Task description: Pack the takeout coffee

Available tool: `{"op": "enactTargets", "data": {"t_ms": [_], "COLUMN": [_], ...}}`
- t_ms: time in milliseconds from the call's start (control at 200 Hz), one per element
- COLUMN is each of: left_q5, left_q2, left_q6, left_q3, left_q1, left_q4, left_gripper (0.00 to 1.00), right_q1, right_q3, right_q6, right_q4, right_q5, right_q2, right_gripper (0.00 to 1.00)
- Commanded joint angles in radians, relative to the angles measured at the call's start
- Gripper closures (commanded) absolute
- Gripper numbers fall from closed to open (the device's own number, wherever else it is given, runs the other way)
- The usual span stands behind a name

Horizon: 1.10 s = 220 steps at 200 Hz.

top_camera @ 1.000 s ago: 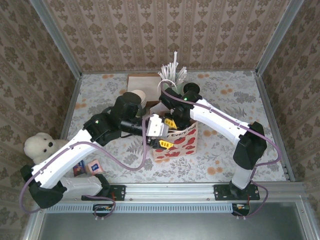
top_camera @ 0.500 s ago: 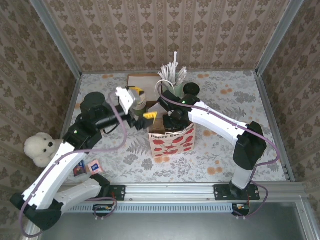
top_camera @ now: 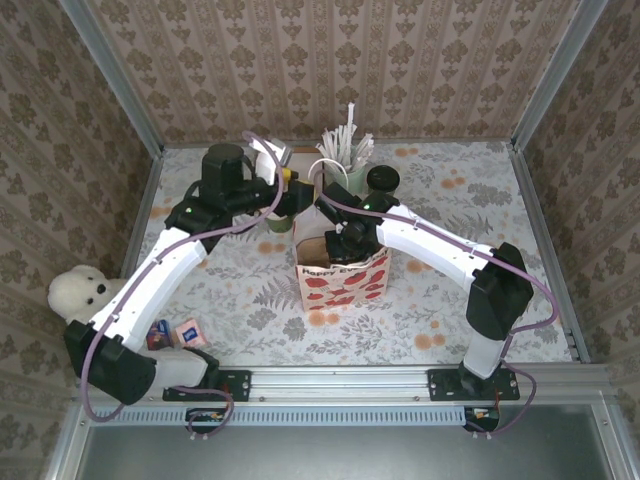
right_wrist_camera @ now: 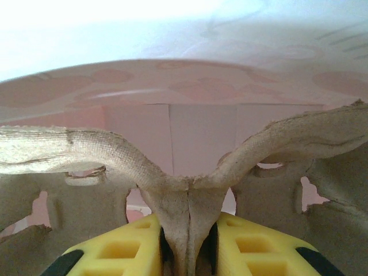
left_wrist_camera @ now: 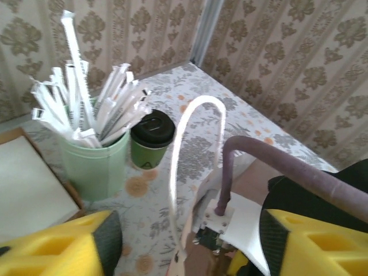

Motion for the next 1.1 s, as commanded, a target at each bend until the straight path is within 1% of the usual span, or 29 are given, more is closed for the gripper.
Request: {"op": "enactTargets", "data": {"t_ms": [0,80,175,250,315,595,730,950,1095], "left_q5": [0.064,0.016,0.035,0.033,0.007,-0.061,-0.046,-0.04,-0.04], "left_q2": [0.03,0.066,0.084,0.082,0.079,0.075,0.074,0.068,0.062], "left_q6": [-0.011,-0.013,-0.013,-0.023,-0.032,-0.073,-0.084,-0.094,-0.101], "left_q3": [0.051,0.089,0.106,0.099,0.097,0.097,0.094,0.091,0.082], "left_q1": [0.002,0.006,0.006,0.006,0.006,0.006,0.006,0.006,0.006], "left_q4": [0.027,-0.015,-0.014,0.008,0.012,0.005,0.018,0.032,0.051], "left_gripper": [0.44,0.59,0.76,0.94,1.0,1.0,1.0,1.0,1.0], "right_q1": [0.006,0.007,0.007,0.007,0.007,0.013,0.018,0.019,0.018], "right_q3": [-0.022,-0.037,-0.049,-0.064,-0.074,-0.075,-0.073,-0.066,-0.083], "right_q6": [-0.019,-0.017,-0.019,-0.025,-0.025,-0.036,-0.044,-0.003,0.027], "right_q4": [0.031,0.046,0.047,0.049,0.045,0.02,0.008,-0.026,-0.008], "right_q5": [0.021,0.018,0.017,0.016,0.02,0.026,0.027,0.056,0.067], "right_q2": [-0.043,-0.052,-0.054,-0.053,-0.051,0.003,0.038,0.084,0.116], "right_gripper": [0.75,0.75,0.75,0.75,0.75,0.74,0.74,0.74,0.7]}}
